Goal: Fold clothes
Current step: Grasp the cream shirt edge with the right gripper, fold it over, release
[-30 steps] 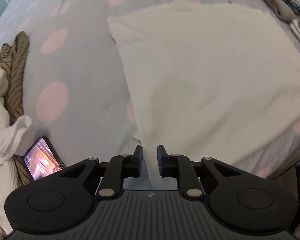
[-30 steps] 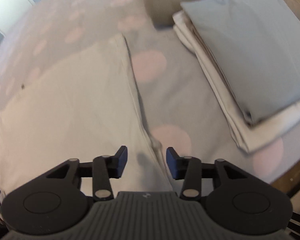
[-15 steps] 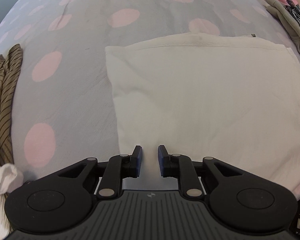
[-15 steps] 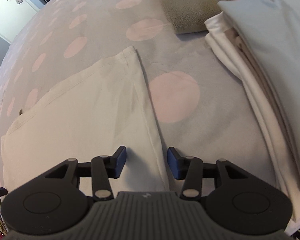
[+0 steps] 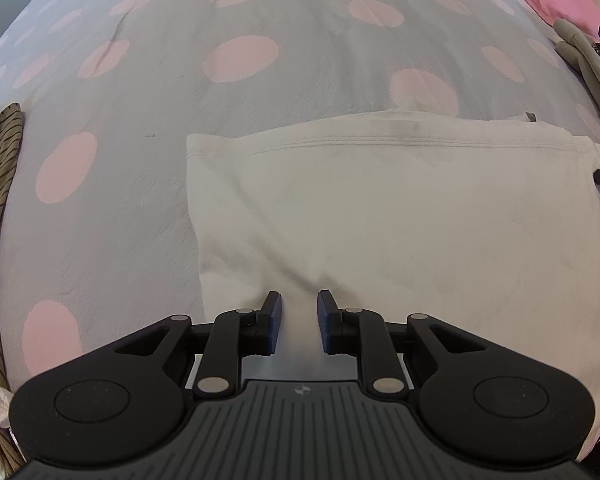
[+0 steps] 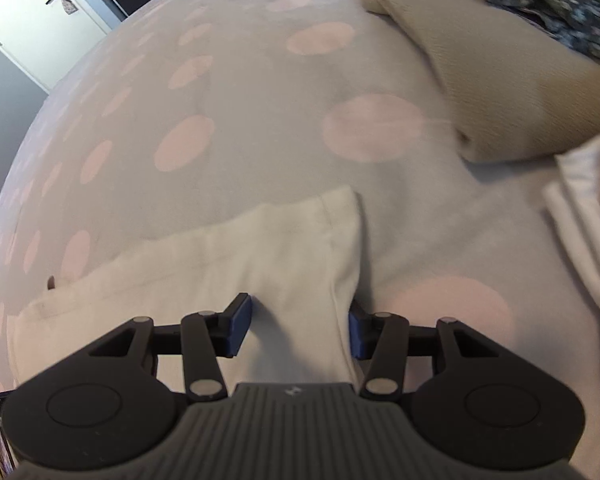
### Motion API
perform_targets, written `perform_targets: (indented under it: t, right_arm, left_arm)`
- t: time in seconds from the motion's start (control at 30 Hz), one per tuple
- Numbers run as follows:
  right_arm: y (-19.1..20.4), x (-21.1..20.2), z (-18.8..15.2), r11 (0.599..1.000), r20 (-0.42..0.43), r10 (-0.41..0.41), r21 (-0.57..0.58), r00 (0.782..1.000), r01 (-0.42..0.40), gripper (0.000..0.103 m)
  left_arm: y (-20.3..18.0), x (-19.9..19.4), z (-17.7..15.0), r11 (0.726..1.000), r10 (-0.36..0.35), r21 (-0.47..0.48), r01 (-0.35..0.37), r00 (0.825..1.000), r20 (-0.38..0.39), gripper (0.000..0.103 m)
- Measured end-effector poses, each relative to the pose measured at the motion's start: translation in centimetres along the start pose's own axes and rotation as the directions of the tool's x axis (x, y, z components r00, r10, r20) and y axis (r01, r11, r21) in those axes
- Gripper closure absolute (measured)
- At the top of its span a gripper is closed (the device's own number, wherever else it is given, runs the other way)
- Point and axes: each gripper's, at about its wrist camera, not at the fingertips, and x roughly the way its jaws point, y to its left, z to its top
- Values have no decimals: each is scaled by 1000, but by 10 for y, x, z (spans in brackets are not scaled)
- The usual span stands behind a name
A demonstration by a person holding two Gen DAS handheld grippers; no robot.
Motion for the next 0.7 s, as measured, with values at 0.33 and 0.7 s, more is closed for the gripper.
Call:
perform_targets:
  t: [0.33,0.7]
  right_arm:
    - [34,-1,7,998,-24,-20,-60,1000,18,96]
    - [145,-55,-16,976,-148,46,-203,988,-76,96]
  left_arm:
    - [7,1,4,999,-9,-30,10,1000,13,86]
    - [2,-26,-6,1000,-29,-10,30,997,75,86]
